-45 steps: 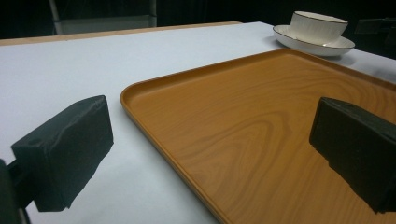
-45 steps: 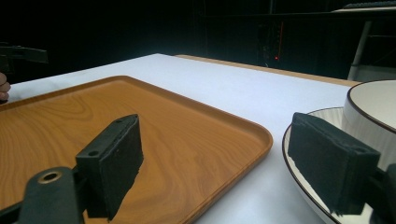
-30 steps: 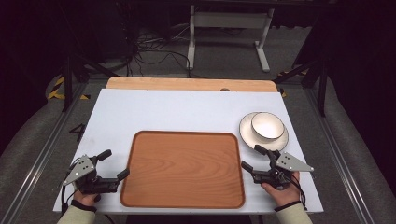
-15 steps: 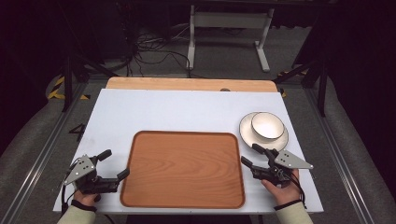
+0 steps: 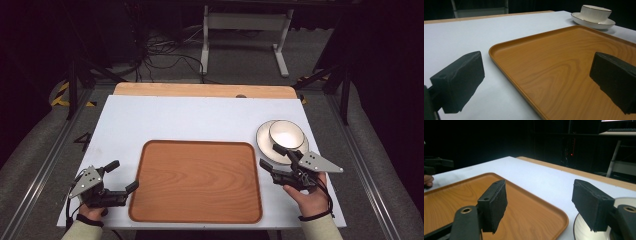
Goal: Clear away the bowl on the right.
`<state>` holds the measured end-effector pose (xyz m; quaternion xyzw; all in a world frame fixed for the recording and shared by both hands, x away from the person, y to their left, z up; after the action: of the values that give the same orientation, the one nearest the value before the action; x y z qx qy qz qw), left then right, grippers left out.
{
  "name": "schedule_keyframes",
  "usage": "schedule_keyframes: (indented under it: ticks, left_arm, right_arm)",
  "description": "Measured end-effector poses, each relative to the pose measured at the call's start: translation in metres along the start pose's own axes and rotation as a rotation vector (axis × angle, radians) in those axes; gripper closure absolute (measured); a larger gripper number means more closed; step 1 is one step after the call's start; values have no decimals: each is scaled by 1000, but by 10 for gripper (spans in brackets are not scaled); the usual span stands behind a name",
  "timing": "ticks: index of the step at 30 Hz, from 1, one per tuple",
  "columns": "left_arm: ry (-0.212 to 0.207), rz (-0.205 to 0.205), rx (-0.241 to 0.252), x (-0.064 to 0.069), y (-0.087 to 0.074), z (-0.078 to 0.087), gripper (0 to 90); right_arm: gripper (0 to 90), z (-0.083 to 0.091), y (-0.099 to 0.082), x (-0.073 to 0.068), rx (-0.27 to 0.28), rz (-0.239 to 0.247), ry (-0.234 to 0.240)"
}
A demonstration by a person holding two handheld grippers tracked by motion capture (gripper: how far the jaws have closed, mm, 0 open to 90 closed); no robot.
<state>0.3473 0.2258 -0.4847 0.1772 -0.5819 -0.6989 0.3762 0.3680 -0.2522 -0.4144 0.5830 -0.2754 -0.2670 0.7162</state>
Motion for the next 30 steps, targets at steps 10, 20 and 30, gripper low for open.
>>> schedule_keyframes:
  ticks: [10, 20, 30]
  left_arm:
    - [-1, 0, 1, 0, 0, 0, 3]
    - [3, 3, 0, -1, 0, 0, 3]
    - [3, 2, -1, -1, 0, 0, 3]
  right_arm:
    - [309, 0, 18, -3, 23, -23, 57]
    - [387, -15, 26, 8, -6, 40, 59]
    - [369, -21, 39, 39, -46, 3, 1]
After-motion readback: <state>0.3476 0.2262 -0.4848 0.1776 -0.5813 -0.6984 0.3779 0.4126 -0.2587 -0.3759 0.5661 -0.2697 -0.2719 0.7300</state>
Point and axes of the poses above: each handheld gripper's, and its own axes: z roughly backward along the jaws, y roughly out of its top, x roughly to its right, the point moved 6 cm from there along -z, roughly forward along the jaws, and after that the axes turned 5 degrees about z, right-handed, at the moved point
